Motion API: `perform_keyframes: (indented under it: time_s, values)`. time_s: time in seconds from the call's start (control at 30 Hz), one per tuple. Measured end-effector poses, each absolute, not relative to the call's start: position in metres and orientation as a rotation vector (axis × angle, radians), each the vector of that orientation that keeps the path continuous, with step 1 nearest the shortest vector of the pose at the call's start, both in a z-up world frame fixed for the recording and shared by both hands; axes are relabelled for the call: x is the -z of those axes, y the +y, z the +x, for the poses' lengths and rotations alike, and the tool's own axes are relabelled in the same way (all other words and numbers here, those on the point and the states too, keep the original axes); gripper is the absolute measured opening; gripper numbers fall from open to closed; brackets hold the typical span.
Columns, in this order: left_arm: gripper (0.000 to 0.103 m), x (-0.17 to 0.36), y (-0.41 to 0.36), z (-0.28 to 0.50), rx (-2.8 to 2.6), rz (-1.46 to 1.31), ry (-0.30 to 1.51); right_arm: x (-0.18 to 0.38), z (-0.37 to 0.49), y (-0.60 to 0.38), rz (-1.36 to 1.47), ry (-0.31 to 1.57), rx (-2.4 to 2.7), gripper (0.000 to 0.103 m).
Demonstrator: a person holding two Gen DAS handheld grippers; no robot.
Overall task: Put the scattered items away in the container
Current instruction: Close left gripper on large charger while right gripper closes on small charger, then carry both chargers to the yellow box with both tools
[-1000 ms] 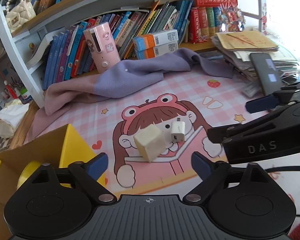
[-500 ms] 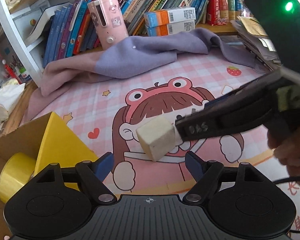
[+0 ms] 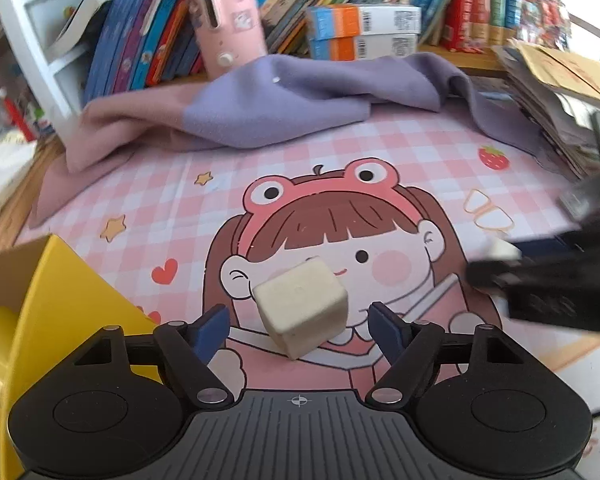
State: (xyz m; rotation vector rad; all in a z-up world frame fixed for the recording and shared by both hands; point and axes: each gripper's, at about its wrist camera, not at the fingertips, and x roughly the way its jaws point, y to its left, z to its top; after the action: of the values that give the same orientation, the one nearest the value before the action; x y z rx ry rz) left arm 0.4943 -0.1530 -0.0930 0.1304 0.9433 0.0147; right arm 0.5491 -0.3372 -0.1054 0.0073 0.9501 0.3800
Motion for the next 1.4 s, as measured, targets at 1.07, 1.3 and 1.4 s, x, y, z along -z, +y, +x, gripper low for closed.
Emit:
perform_keyframes:
  time_s: [1.07, 1.3, 1.4]
  values:
    - [0.036, 0.044, -0.157, 0.419, 0.208, 0.012, 0.890, 0.065, 0.436, -0.350, 0.024, 0.843, -0.318, 0.036]
    - [0.036, 0.034, -0.156, 0.383, 0.265, 0.024, 0.851, 0.049, 0.399, -0.348, 0.011, 0.811, -0.287, 0.035]
    - [0.036, 0.029, -0.156, 0.365, 0.284, 0.045, 0.821, 0.044, 0.382, -0.346, 0.009, 0.800, -0.276, 0.035]
